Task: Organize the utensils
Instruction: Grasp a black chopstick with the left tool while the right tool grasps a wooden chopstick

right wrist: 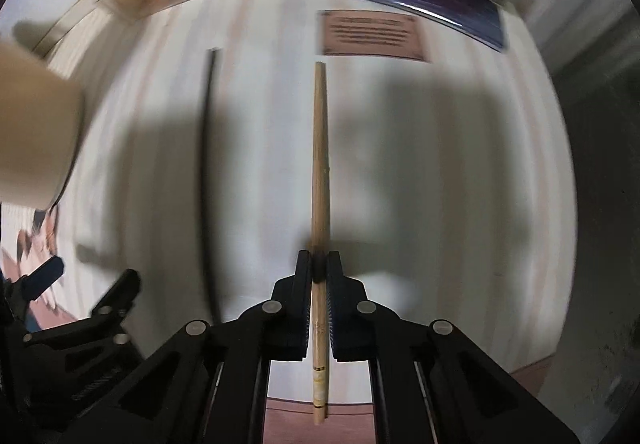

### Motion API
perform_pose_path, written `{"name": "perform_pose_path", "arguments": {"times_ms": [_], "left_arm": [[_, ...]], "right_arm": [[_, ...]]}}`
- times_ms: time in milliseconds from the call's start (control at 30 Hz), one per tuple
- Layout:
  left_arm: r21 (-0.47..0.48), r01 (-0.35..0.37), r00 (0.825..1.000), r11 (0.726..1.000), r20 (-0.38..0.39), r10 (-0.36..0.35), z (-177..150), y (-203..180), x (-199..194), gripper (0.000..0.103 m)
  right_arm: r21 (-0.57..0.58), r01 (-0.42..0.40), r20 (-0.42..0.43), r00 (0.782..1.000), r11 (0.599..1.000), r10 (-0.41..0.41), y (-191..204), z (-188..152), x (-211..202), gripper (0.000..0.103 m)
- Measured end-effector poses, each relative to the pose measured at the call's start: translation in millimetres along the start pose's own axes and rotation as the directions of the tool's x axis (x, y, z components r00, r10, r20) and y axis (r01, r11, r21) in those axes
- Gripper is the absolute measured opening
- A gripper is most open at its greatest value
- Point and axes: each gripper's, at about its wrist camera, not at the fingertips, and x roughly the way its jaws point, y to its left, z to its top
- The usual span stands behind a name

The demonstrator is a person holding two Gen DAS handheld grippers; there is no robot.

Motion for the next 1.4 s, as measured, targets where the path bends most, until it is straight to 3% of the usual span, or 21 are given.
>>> {"name": "perform_pose_path", "arguments": {"times_ms": [200, 367, 500, 567, 633, 733, 767, 933, 1167, 1400], "left_arm": [[0.062, 0.082, 0.996, 0.995, 0.012, -0.083, 14, -41, -10, 0.102], [0.091, 0.140, 0.990, 0.986, 0.001, -0.140, 25, -68, -12, 0.096], [0.103, 0.150, 0.989, 0.983, -0.021, -0.148, 31, -81, -8, 0.074], [0.110, 0.144, 0.989, 0.983, -0.027, -0.142, 35, -88, -4, 0.053], [0.126, 0.133, 0.991, 0.983, -0.019, -0.131, 41, -91, -3, 0.041], [0.147, 0.128, 0.992, 0.981, -0.010, -0.128, 41, -98, -9, 0.009], [0.146, 0.126, 0.992, 0.981, -0.015, -0.126, 41, -97, -10, 0.006], [0.133, 0.101, 0.995, 0.986, -0.021, -0.099, 22, -71, -14, 0.005], [0.070, 0.088, 0.995, 0.994, -0.053, -0.084, -9, -33, -22, 0.005], [0.066, 0.106, 0.993, 0.992, -0.063, -0.102, -15, -18, -23, 0.005]], "right_arm": [[0.110, 0.030, -0.012, 1.000, 0.993, -0.029, -55, -5, -4, 0.007], [0.164, 0.042, -0.015, 0.999, 0.986, -0.040, -82, -8, -6, 0.007], [0.187, 0.035, -0.019, 0.999, 0.982, -0.032, -90, -10, -7, 0.007], [0.191, 0.038, -0.022, 0.999, 0.981, -0.034, -94, -9, -7, 0.007], [0.194, 0.041, -0.024, 0.999, 0.980, -0.037, -96, -10, -7, 0.007], [0.198, 0.046, -0.027, 0.999, 0.979, -0.041, -90, 1, -7, 0.008], [0.198, 0.048, -0.027, 0.999, 0.979, -0.044, -90, 1, -7, 0.008], [0.195, 0.007, -0.041, 0.999, 0.981, 0.001, -81, 1, -4, 0.007], [0.119, -0.055, -0.071, 0.995, 0.991, 0.063, -37, -23, -1, 0.007], [0.086, -0.027, -0.085, 0.996, 0.996, 0.035, -21, -21, 0, 0.008]]}}
